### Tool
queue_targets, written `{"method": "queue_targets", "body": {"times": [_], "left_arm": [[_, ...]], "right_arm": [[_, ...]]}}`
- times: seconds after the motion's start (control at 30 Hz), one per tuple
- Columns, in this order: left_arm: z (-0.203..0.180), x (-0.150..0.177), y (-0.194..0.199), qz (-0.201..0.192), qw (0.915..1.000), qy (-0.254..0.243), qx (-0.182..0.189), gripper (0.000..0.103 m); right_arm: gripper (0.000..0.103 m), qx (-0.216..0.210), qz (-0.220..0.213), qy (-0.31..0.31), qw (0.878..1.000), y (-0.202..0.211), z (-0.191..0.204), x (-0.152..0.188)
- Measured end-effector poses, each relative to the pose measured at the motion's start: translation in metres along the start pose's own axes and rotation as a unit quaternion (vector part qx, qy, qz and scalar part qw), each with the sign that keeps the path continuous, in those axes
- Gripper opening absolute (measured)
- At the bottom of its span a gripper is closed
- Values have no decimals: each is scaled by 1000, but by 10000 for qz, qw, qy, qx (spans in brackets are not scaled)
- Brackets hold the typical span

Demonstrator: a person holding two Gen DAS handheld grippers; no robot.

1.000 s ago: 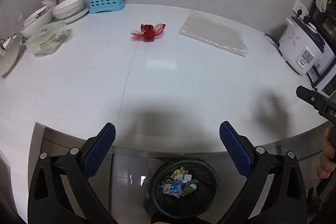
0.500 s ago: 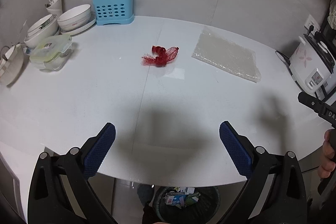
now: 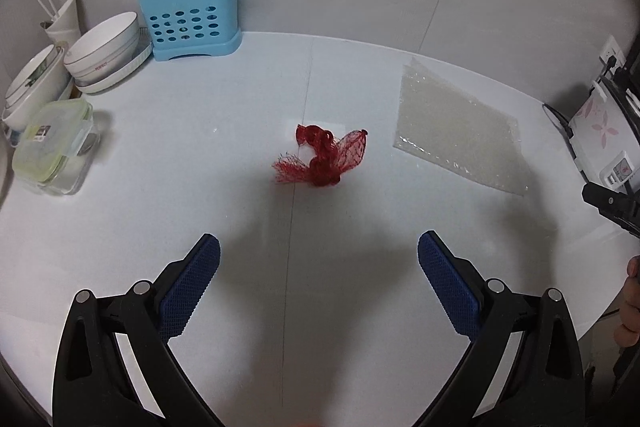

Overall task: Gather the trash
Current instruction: 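Move both tools up over the counter toward the red mesh bag and bubble wrap, then grasp the red mesh bag with the left gripper while the right grasps the bubble wrap edge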

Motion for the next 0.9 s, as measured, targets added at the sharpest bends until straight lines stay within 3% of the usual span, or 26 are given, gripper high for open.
{"method": "queue_targets", "body": {"times": [0.5,0.9], "left_arm": [[9,-57,-74,363,9993,-81,34,97],[2,-68,-123,845,9961,-237,-103,97]], "right_arm": [[90,161,514,-642,9965,-57,-7,-27],[90,242,1289,-1163,9845,-117,-15,-52]]}}
Point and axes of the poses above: each gripper's, at about its wrist camera, not at the fingertips, and y roughly against the way its jaws point, z to its left, x to its underside, the point moved 7 cm from there along -y, roughly the way its jaws point, and after that the axes turned 4 degrees about z, right-handed, at the moved point
